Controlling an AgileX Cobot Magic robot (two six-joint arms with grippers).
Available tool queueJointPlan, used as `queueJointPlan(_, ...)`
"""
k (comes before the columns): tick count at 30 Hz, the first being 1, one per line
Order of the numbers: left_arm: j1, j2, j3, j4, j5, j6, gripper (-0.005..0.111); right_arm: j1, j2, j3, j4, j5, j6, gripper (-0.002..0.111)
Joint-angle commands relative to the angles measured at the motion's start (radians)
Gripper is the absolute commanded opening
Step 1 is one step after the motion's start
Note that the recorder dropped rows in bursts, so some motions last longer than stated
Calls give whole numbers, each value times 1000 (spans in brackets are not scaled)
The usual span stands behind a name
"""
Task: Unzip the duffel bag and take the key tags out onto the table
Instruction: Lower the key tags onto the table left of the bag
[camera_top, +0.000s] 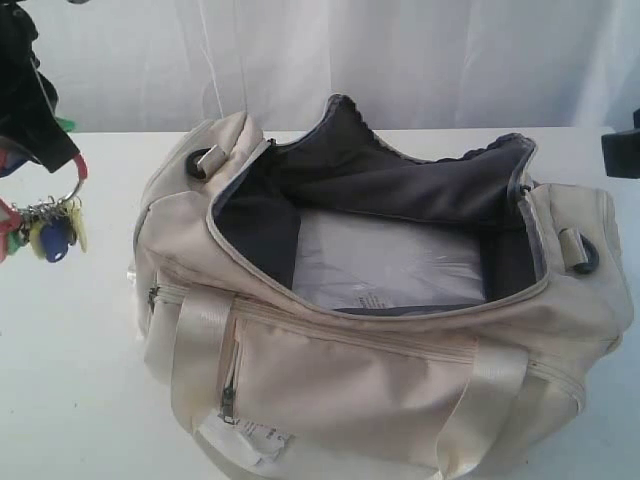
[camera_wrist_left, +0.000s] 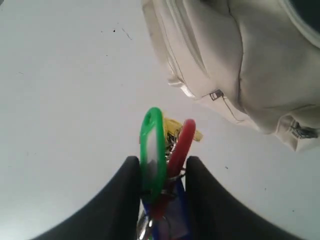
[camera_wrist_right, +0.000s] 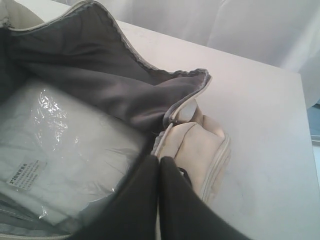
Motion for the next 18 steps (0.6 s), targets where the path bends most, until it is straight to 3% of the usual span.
queueJointPlan(1, 3, -16, 6, 8, 52, -14, 0, -1, -2, 4, -2, -12, -4, 0)
queueJointPlan(10, 3, -16, 14, 11, 56, -14, 0, -1, -2, 4, -2, -10, -4, 0)
queueJointPlan(18, 3, -16, 172, 16, -37, -41, 0, -1, -2, 4, 4, -10, -4, 0)
